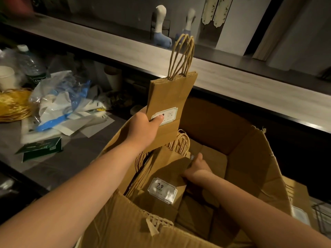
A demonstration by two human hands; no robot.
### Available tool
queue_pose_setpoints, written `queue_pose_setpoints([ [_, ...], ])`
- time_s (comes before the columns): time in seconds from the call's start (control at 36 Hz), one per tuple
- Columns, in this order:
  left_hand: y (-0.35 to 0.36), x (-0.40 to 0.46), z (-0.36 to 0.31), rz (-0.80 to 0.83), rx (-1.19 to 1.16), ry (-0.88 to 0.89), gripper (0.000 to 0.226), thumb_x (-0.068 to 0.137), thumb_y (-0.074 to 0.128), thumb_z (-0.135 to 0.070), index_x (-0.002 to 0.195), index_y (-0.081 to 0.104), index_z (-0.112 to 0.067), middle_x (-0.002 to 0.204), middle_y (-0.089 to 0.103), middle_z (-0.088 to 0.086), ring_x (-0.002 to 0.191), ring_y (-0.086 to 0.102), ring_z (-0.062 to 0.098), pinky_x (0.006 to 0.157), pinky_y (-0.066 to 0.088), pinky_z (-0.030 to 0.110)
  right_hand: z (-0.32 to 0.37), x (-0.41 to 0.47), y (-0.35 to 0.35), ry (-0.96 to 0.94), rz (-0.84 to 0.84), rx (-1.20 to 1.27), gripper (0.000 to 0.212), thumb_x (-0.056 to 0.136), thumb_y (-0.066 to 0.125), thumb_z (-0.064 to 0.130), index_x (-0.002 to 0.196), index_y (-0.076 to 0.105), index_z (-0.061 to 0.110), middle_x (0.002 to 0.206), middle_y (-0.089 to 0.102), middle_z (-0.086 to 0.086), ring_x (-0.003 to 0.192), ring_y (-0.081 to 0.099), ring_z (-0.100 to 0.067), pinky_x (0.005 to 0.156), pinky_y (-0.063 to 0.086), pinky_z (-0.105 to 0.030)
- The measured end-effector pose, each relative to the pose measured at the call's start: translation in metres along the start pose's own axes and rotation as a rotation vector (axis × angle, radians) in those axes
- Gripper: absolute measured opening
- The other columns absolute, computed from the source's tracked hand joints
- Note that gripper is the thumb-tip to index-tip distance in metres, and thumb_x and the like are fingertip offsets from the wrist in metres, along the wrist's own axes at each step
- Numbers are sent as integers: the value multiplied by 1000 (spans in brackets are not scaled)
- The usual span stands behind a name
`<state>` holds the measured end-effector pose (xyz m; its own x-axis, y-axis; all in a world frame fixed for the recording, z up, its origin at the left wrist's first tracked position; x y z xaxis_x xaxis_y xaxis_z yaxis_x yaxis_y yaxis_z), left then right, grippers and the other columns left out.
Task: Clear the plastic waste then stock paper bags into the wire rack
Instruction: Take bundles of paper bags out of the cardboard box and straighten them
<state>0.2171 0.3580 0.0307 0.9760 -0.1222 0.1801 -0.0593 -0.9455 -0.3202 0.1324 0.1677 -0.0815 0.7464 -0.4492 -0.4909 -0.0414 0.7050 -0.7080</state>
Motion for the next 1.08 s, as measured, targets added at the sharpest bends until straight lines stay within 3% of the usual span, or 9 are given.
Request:
queue_pose_setpoints([
  [0.06,-1,0,0,-13,5,-2,20,94,59,-28,107,65,-14,96,66,-4,77,59,-2,59,45,14,7,-2,-3,9,1,58,87,79,79,24,146,24,17,133,48,-9,111,58,-25,73,57,-31],
  [0.17,-5,2,-2,-64,10,17,16,95,58,-25,106,63,-14,100,65,-2,76,58,-2,58,44,11,18,-12,-11,-96,-76,-19,78,74,81,27,139,38,19,147,29,-8,128,44,-31,97,52,-42],
  [0.31,-9,4,-3,-114,30,23,25,96,57,-23,115,62,-9,114,66,8,87,59,9,59,45,10,27,-27,-9,-303,-182,-226,73,83,74,33,142,33,18,142,41,-6,123,50,-24,93,51,-33],
  [0.53,-9,3,-2,-107,53,37,21,96,56,-24,106,64,-7,105,68,6,72,56,-4,56,46,11,28,-30,-2,-306,-138,-453,75,91,64,34,149,19,20,148,32,-9,129,43,-29,100,48,-39],
  [0.61,-10,2,-4,-118,59,46,22,96,56,-23,111,63,-8,109,67,6,77,59,0,51,45,6,27,-28,-4,-320,-116,-306,74,88,67,31,147,23,22,141,41,-7,122,51,-26,93,53,-36],
  [0.72,-10,1,-6,-131,52,46,27,97,55,-22,119,62,-9,117,66,8,101,64,18,53,46,4,27,-27,-3,-278,68,215,50,88,68,15,128,40,23,111,57,2,91,63,-12,66,59,-23],
  [0.81,-11,1,-7,-148,52,57,26,96,56,-19,119,63,-9,115,67,7,105,64,21,54,46,4,21,-29,5,-185,281,504,55,85,71,7,129,40,22,121,58,-8,100,65,-23,80,60,-37],
  [0.92,-11,2,-6,-172,45,45,24,96,57,-21,115,65,-7,110,67,6,97,63,17,54,46,6,17,-33,14,-122,492,573,63,79,75,4,131,42,18,125,59,-14,111,62,-32,87,57,-43],
  [1.08,-12,4,-5,-177,-64,13,17,93,61,-19,110,63,-17,98,63,-7,83,58,1,63,40,8,30,-38,-22,-347,686,667,66,71,72,3,132,49,-1,131,57,-25,123,55,-43,105,44,-55],
])
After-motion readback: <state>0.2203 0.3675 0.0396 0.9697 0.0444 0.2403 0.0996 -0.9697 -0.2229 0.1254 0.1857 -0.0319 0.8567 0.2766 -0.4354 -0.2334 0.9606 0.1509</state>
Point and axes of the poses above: each hand's wrist, its own x-axis towards the middle knuckle, its own y-axis out of the palm, z = x × y, the point moved 4 cm from there along x, towards the middle knuckle
